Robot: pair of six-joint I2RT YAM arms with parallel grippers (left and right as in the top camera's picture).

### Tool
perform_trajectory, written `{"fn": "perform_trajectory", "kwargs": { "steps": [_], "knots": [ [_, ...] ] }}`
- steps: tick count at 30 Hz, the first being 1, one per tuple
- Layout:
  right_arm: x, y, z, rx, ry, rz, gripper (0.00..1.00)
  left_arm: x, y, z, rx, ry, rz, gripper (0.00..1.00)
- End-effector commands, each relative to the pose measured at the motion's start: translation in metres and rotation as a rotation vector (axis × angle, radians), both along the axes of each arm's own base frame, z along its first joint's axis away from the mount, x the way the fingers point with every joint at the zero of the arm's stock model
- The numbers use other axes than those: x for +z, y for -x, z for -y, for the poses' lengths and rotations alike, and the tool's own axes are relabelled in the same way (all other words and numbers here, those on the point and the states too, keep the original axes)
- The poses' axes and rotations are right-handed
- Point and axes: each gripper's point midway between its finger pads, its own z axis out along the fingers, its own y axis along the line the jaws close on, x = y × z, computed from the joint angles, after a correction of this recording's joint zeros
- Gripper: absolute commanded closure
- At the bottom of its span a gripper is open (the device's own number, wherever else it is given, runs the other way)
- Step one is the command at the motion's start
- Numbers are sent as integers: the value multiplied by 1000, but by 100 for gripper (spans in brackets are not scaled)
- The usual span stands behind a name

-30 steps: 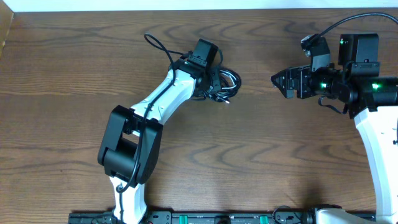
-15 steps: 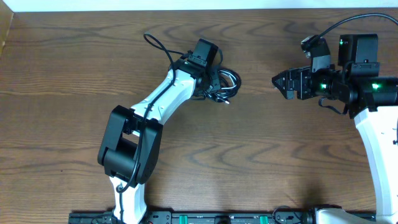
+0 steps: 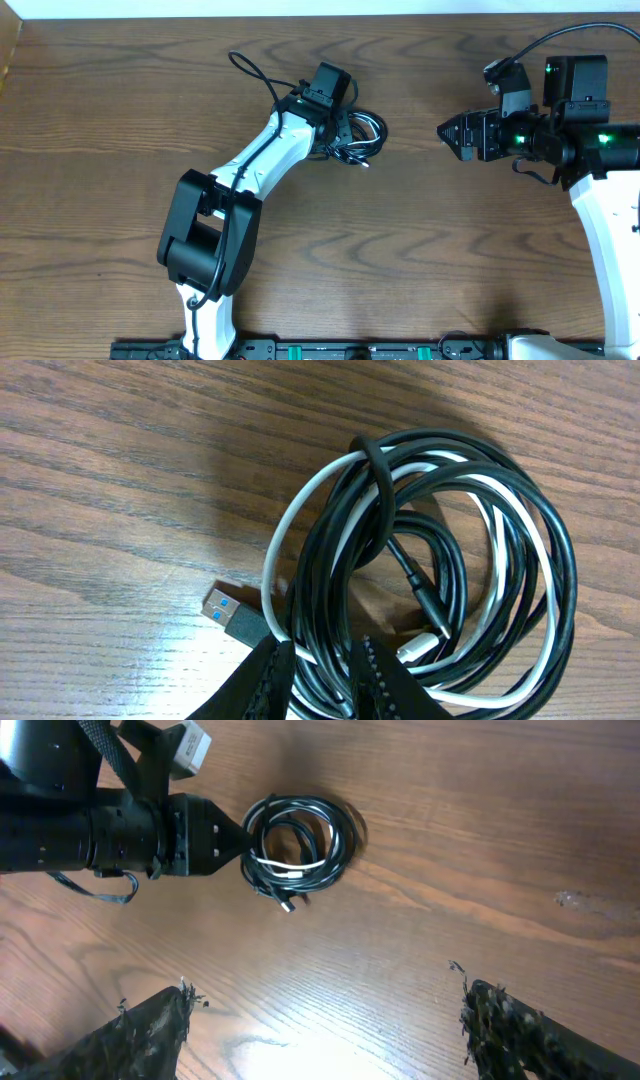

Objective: Untangle cables

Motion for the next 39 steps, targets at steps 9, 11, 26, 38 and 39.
{"fn": "perform_trajectory", "kwargs": {
  "steps": [9, 11, 26, 38, 39],
  "knots": [
    [2, 2, 0, 9, 10, 1, 15, -20, -5, 3, 0, -24, -5, 80],
    [1, 3, 0, 7, 14, -5, 16, -20, -5, 3, 0, -24, -5, 89],
    [3, 0, -2, 11, 22, 14, 15, 130, -8, 16, -47, 155, 272, 93],
    [11, -5, -25, 68, 12, 72, 15, 218, 35, 22, -132, 319, 365, 92],
    [12, -5, -28, 75, 11, 76, 15, 223, 36, 23, -139, 331, 372, 92]
  ]
}}
